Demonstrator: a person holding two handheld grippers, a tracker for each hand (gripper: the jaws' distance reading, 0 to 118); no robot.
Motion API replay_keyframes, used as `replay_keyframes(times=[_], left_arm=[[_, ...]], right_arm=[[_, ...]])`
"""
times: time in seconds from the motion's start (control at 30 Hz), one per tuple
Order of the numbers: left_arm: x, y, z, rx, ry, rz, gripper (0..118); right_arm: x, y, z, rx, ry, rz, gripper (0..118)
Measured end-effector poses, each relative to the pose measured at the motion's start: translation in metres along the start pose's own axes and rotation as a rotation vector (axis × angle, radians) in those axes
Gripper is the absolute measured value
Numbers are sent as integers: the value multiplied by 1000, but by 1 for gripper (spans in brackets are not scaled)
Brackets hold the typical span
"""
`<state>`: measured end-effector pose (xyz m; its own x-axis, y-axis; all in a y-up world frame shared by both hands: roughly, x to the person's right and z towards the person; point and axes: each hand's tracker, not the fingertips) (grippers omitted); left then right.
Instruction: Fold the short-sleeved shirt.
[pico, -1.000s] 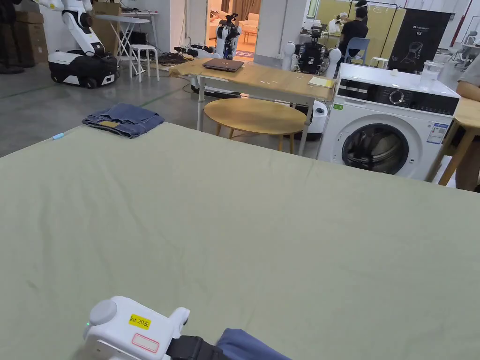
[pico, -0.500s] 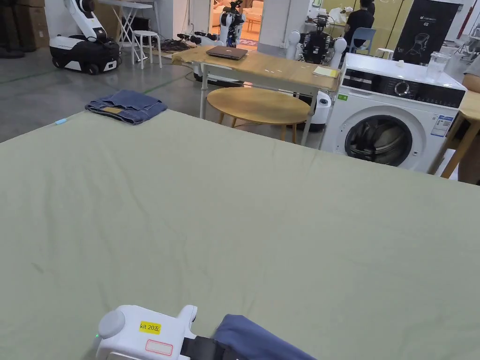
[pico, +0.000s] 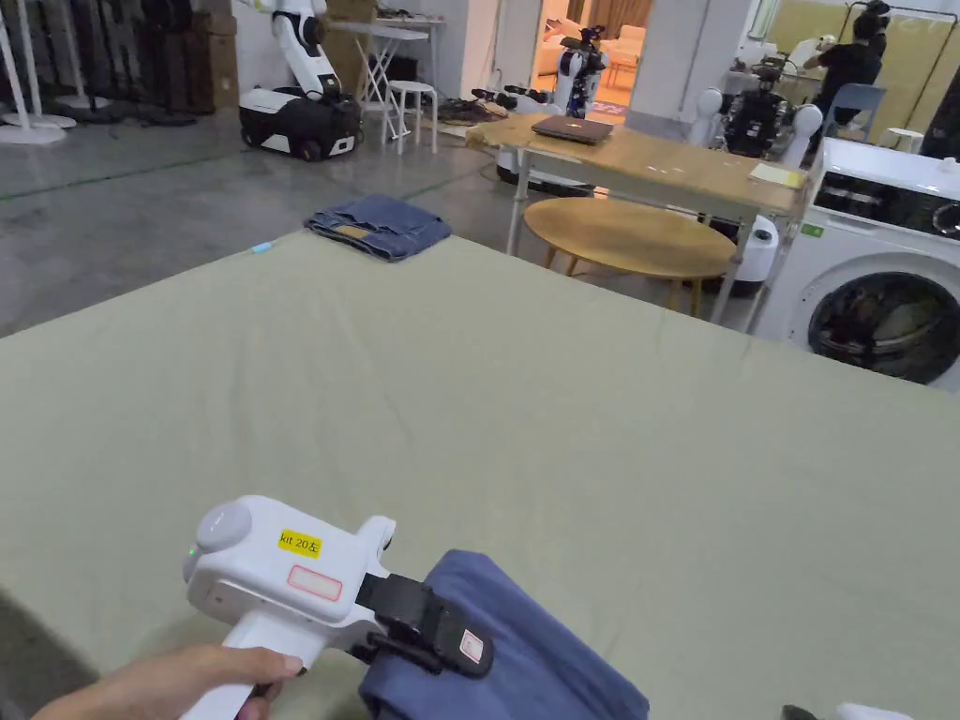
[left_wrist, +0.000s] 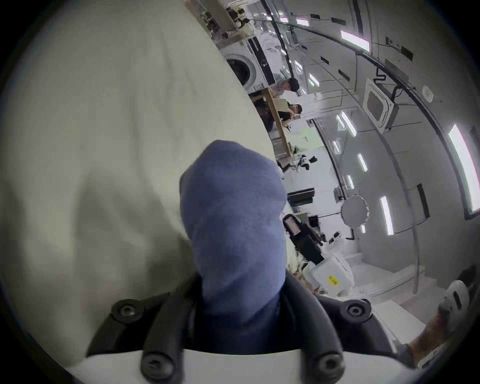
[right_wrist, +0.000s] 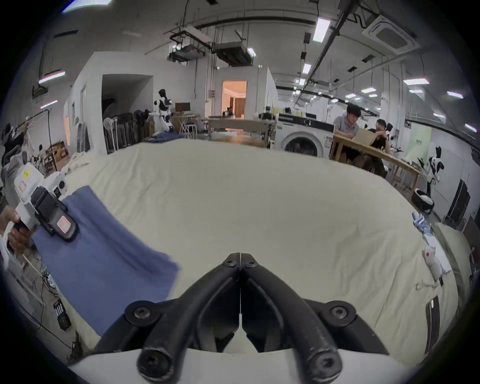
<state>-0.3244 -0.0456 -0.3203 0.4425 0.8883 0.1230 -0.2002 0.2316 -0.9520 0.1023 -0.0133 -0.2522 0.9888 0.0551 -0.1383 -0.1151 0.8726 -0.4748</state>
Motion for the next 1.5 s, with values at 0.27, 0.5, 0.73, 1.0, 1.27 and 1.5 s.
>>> replay_keyframes(times=[0.27,0.5,0.73,1.0,1.27,1.5], left_arm=[[-10,63,163,72,237,14,14],[-26,87,269,150,433,86,15],[-61,86,286,165,521,189,14],[-77,96,305,222,641,216,50],[-37,83,328,332,852,125,61],[-4,69,260,353,745,-73,61]], right_arm=[[9,38,-14,64,-25,-23,0],[20,39,-21,45,-71,-42,0],[17,30,-25,-3,-78,-32,0],[17,28,-29,-14,-68,-25,0],[22,28,-28,-3,-64,-23,0],[31,26,-23,9,-67,-54,0]])
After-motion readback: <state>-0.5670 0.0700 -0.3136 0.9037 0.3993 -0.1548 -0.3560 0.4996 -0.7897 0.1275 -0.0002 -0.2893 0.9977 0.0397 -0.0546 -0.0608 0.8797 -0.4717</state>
